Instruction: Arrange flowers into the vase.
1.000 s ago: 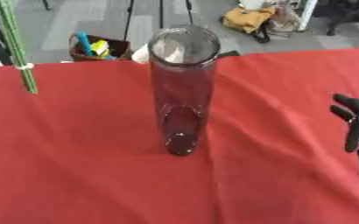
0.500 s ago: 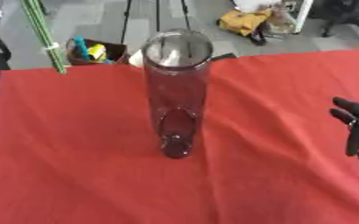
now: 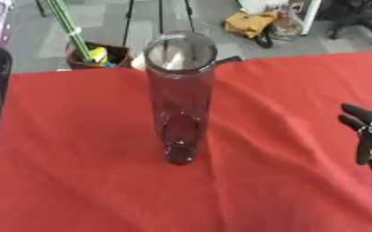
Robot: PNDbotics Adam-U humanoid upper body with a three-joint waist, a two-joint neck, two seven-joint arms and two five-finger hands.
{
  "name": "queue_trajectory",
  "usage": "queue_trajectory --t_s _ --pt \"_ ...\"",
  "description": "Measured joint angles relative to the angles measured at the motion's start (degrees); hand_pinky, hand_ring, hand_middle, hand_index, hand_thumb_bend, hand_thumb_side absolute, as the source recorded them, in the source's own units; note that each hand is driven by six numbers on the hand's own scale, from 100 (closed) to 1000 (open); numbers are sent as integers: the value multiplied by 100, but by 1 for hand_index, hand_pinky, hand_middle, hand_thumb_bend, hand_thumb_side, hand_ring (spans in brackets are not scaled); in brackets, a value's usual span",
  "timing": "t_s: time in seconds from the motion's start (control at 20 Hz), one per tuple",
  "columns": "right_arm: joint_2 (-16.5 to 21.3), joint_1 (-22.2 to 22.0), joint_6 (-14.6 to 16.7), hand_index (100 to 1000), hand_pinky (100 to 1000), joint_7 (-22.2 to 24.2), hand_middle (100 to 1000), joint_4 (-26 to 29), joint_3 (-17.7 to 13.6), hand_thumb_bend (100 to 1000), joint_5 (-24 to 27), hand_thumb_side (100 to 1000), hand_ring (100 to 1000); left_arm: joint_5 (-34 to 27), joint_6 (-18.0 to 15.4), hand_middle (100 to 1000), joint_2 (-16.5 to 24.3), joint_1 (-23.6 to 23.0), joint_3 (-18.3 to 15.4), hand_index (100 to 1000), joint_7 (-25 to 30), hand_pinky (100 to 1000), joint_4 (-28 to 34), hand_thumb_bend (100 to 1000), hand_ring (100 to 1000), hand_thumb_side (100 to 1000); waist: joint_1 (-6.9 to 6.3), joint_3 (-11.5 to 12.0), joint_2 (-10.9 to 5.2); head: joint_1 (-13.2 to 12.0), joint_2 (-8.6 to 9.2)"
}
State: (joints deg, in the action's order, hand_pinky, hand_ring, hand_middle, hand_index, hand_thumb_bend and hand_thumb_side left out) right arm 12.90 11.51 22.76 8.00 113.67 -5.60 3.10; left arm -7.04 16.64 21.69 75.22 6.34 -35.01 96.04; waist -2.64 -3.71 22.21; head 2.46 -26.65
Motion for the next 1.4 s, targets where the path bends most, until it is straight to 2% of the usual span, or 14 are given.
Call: queue_trajectory --t_s 0.25,0.5,1.4 --pt "0 2 -1 809 902 46 273 0 33 100 9 1000 909 -115 -242 100 -65 155 15 100 -348 100 -22 135 100 842 -18 -60 0 -44 3" --pt "1 3 -21 810 903 71 273 0 37 100 30 1000 910 -86 -345 100 -99 264 18 102 -454 100 -53 140 100 837 -61 -92 -2 -70 13" --pt "4 59 -100 813 910 151 268 0 73 100 53 1000 915 -326 -331 100 -419 357 182 100 -470 100 18 136 100 834 -152 -253 4 -172 50"
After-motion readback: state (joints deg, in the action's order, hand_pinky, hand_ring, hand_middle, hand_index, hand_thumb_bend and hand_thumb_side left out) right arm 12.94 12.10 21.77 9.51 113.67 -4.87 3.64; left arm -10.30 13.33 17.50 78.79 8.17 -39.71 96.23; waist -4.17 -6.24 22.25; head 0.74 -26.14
